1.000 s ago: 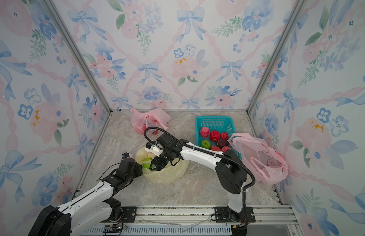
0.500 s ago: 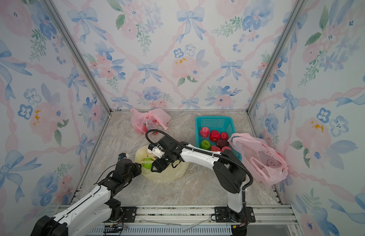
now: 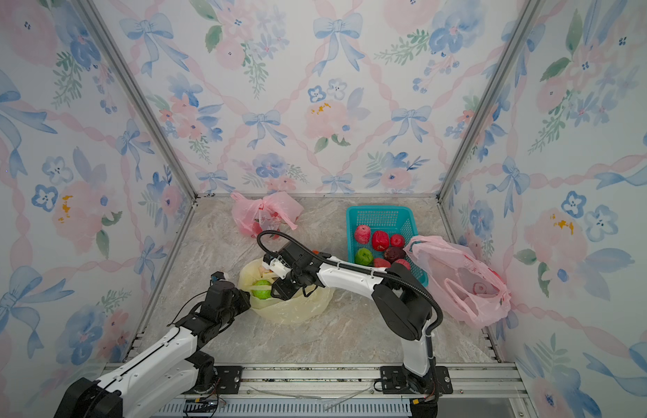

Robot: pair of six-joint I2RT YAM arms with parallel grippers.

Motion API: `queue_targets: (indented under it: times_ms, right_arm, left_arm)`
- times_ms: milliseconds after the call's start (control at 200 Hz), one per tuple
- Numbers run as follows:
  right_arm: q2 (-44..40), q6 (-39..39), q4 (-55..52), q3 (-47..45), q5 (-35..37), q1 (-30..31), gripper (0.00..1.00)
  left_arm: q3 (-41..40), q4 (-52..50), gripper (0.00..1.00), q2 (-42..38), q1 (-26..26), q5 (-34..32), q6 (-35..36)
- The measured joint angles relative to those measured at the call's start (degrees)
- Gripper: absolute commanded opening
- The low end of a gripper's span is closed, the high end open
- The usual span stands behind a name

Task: Untie the knot of a plastic bag & take out the apple
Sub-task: Pick up the apple from the plastic bag.

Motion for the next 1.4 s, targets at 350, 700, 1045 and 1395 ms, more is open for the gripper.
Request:
queue_targets:
  times_ms: [350, 700, 1045, 1395]
  right_arm:
    - [0.6, 0.4, 1.8, -1.3, 2.3, 0.7, 0.65]
    - [4.7, -0.7, 2.3, 2.1, 2.8, 2.0, 0.7]
    - [9.1, -1.1, 2.5, 7.6, 3.0, 2.5, 0.75]
    - [12.9, -1.0, 2.0, 12.2, 3.7, 2.6, 0.75]
  left_arm:
    - [-0.1, 1.3, 0.0, 1.3, 0.4, 1.2, -0.3]
    - [-0.2, 2.1, 0.0, 1.4, 0.4, 2.8, -0.4]
    - [-0.2, 2.5, 0.0, 2.1, 0.4, 4.3, -0.4]
    - [-0.1, 2.8, 0.0, 2.1, 0.4, 4.7, 0.0]
